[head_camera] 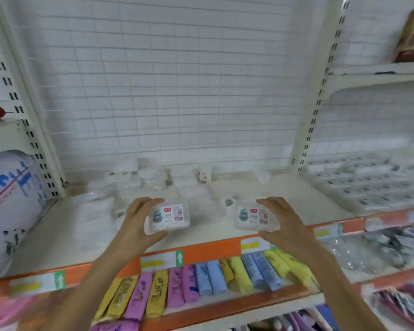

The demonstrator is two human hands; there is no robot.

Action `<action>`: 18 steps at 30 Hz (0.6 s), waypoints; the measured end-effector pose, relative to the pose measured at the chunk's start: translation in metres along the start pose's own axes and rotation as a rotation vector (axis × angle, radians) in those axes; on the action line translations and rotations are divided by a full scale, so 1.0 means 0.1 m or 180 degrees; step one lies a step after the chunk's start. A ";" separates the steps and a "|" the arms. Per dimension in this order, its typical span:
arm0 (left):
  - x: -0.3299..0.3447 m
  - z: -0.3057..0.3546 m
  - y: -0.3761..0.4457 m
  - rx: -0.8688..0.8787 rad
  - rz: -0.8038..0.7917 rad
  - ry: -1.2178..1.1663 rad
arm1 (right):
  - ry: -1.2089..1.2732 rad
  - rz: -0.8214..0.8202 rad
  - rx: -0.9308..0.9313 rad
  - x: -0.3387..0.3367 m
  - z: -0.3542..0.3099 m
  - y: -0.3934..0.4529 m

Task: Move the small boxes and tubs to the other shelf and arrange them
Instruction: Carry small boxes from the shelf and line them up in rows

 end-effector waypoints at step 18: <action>3.04 2.93 0.40 0.0741 -0.0917 -0.1169 | -0.0786 0.0816 0.1724 -2.15 2.12 -2.71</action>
Point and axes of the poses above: each hand's wrist, its own y-axis towards the middle knuckle, its own x-axis out of the palm, z = x × y, the point moved 5 cm from there along y, towards the middle knuckle, and after that the axes turned 1 degree about z, right-handed, at the moved point
